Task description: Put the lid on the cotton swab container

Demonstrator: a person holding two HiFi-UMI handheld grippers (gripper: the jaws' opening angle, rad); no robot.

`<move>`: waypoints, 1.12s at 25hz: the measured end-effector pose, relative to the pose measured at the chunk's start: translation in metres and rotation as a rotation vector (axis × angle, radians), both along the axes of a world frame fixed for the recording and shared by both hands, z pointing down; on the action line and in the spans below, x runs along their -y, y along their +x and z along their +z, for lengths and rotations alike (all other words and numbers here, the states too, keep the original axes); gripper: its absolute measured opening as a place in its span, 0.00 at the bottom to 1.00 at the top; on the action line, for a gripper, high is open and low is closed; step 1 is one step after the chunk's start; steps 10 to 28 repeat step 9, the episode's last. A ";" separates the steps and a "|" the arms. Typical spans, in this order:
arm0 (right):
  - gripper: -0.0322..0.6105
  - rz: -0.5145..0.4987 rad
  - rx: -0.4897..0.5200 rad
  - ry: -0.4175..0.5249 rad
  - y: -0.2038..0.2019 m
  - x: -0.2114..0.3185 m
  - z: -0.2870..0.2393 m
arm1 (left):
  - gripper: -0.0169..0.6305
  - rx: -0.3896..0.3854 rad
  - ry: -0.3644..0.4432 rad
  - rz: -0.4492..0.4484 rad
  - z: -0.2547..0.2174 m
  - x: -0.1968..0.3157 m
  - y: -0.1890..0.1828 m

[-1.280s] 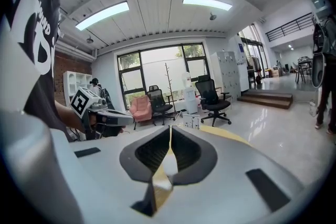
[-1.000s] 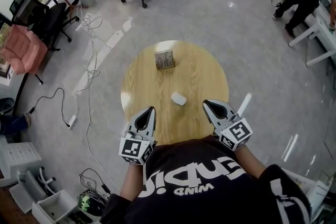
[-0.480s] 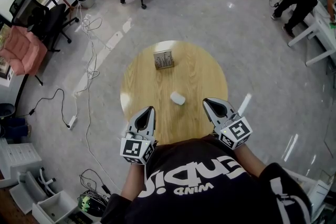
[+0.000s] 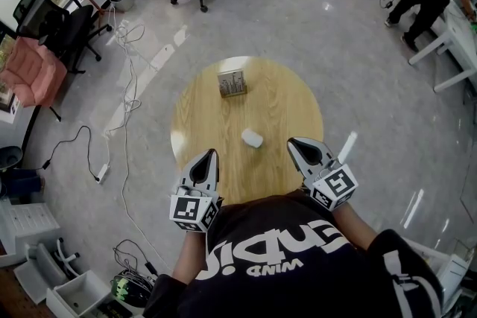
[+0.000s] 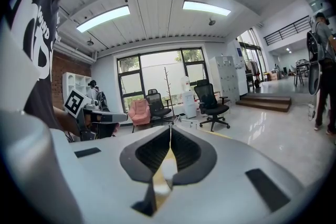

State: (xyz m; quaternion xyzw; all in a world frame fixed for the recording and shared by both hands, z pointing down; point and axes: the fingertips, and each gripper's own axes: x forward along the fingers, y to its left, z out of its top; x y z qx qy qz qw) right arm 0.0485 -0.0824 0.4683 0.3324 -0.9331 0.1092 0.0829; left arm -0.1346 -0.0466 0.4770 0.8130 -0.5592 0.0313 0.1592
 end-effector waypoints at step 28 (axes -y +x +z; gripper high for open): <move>0.06 -0.003 -0.004 -0.005 -0.001 -0.001 0.004 | 0.04 -0.010 -0.007 -0.016 0.003 0.000 -0.002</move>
